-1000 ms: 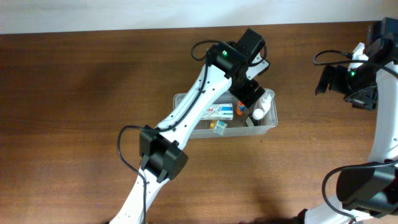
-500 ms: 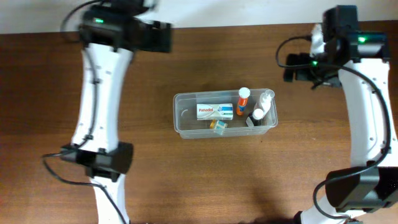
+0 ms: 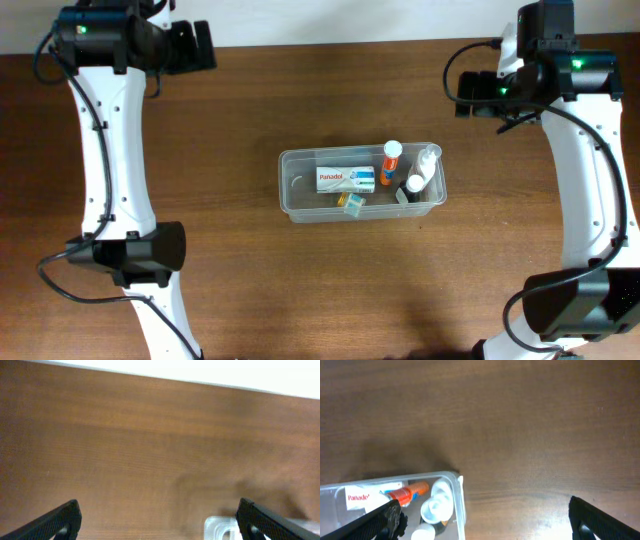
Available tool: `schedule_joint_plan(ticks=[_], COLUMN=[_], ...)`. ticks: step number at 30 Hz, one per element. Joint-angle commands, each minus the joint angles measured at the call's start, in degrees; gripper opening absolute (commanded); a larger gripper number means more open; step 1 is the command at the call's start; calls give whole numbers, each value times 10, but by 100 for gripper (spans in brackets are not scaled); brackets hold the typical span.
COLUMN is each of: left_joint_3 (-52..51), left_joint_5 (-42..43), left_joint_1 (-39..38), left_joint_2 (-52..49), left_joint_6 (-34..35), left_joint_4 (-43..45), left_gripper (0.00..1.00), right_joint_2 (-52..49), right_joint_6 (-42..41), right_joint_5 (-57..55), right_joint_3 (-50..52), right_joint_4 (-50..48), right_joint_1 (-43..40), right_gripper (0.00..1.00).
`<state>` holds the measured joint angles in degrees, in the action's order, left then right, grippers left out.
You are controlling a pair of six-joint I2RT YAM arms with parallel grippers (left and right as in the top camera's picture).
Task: Pack container
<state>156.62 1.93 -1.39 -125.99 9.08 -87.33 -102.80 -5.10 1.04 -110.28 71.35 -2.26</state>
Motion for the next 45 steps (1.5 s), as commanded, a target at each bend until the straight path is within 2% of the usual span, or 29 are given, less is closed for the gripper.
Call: schedule_joint_plan(ticks=[1, 6, 12, 16, 19, 22, 24, 26, 31, 34, 36, 41, 45], left_joint_3=[2, 2, 2, -6, -61, -162, -275, -346, -601, -823, -920, -1056, -1076], left_joint_5=[-2, -2, -2, 1, 2, -2, -25, -37, -46, -63, -63, -74, -107], left_joint_1=[17, 20, 18, 18, 18, 18, 18, 18, 18, 18, 18, 19, 19], left_joint_2=[3, 6, 32, 62, 99, 150, 210, 252, 427, 602, 693, 860, 914], left_joint_6=[5, 3, 3, 1, 1, 1, 5, 6, 5, 5, 5, 5, 5], left_joint_4=[-36, -94, -94, -94, -94, -94, -91, -75, 65, 196, 244, 297, 297], left_gripper=[99, 100, 100, 100, 100, 99, 99, 99, 100, 99, 100, 99, 99], right_joint_2=[35, 125, 188, 235, 266, 289, 307, 313, 315, 320, 331, 381, 420], right_joint_6=[0, 0, 0, 0, 0, 0, -1, -1, -9, -12, -14, -16, -25], right_joint_5=[-38, -50, -50, -50, -49, -48, -43, -38, -30, -30, -30, -28, -28], right_joint_3=[3, 4, 21, 100, 174, 238, 297, 318, 349, 351, 351, 366, 416], right_joint_4=[26, 60, 86, 70, 43, 25, 5, -1, -3, -2, -1, -3, -23], right_joint_1=[0, 0, 0, 0, 0, 0, 0, 0, 0, 0, 0, 1, 0], right_gripper=[98, 98, 98, 99, 98, 98, 98, 98, 98, 98, 98, 98, 98])
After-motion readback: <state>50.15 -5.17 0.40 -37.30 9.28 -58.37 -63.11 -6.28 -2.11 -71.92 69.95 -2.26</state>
